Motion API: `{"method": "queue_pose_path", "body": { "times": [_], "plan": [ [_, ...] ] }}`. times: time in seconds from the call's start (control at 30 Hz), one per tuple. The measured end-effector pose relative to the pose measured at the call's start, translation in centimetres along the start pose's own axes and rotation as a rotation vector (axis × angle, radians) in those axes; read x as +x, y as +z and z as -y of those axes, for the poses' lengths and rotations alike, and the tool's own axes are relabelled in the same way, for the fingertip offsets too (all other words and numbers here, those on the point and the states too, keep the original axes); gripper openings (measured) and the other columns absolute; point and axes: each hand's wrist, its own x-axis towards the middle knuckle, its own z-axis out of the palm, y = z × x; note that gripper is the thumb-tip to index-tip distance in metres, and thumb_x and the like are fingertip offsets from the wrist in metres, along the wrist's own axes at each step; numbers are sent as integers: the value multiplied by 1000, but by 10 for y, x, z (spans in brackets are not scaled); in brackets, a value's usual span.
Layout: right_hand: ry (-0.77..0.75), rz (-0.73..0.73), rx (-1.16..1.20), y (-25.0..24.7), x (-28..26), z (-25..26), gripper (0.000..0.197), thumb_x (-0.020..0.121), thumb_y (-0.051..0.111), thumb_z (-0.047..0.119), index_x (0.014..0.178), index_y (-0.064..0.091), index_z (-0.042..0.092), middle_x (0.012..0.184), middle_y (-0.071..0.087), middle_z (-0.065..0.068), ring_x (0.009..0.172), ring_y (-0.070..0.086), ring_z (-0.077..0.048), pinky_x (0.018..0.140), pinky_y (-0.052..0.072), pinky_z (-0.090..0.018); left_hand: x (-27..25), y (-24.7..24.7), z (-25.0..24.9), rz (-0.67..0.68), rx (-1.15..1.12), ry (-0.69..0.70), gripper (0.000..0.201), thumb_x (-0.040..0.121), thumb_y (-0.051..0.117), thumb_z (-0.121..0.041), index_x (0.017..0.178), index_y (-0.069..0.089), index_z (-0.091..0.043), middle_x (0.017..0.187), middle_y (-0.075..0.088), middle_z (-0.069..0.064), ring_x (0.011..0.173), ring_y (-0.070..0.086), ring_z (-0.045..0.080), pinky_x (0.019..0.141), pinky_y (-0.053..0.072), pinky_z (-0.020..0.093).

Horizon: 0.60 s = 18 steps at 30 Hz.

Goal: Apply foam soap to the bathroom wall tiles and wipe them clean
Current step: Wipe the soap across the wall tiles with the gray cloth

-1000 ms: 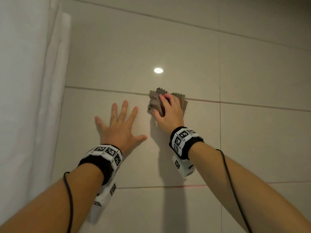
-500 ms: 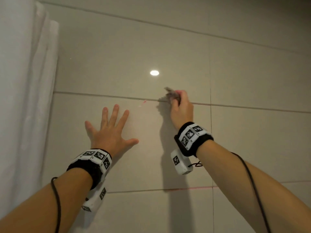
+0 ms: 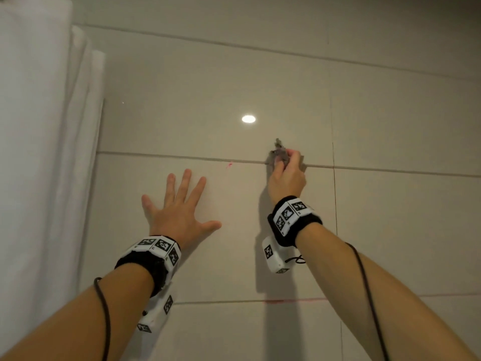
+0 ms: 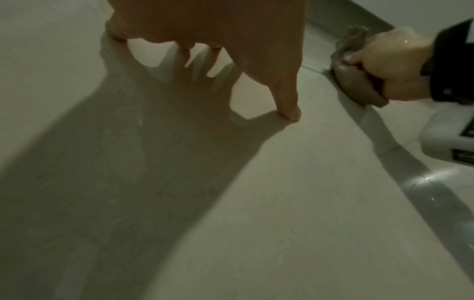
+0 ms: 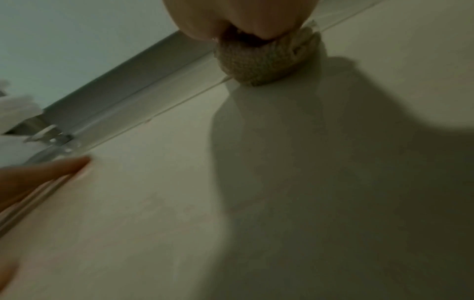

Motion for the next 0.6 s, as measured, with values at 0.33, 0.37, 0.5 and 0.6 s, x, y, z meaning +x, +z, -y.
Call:
{"method": "queue_pose_path", "body": {
  "times": [0.33, 0.37, 0.5, 0.6],
  "plan": [
    [-222, 220, -38, 56, -40, 32, 17, 100, 50, 20, 115, 58, 14, 94, 69, -4, 85, 66, -26, 81, 53, -38, -8, 8, 26, -44, 19, 63, 101, 82, 37, -85, 152, -24, -44, 156, -41, -18, 149, -29, 12, 116, -3, 70],
    [-237, 258, -45, 56, -43, 32, 18, 100, 50, 21, 115, 58, 15, 94, 69, -4, 84, 65, -25, 79, 53, -37, -9, 9, 29, -45, 18, 62, 101, 82, 37, -85, 152, -24, -44, 156, -41, -19, 149, -29, 11, 117, -4, 69],
    [-266, 430, -92, 44, -62, 27, 15, 99, 52, 27, 111, 59, 20, 94, 68, -2, 80, 61, -20, 72, 46, -28, -19, 15, 40, -22, 11, 65, 98, 85, 35, -83, 151, -25, -45, 154, -42, -20, 149, -28, 10, 118, -3, 67],
    [-219, 597, -157, 26, -81, 23, 16, 99, 54, 29, 111, 59, 22, 95, 71, -2, 85, 61, -22, 71, 41, -29, -26, 16, 41, -21, 10, 57, 95, 87, 38, -79, 153, -22, -44, 157, -38, -19, 151, -25, 11, 118, 3, 67]
  ]
}}
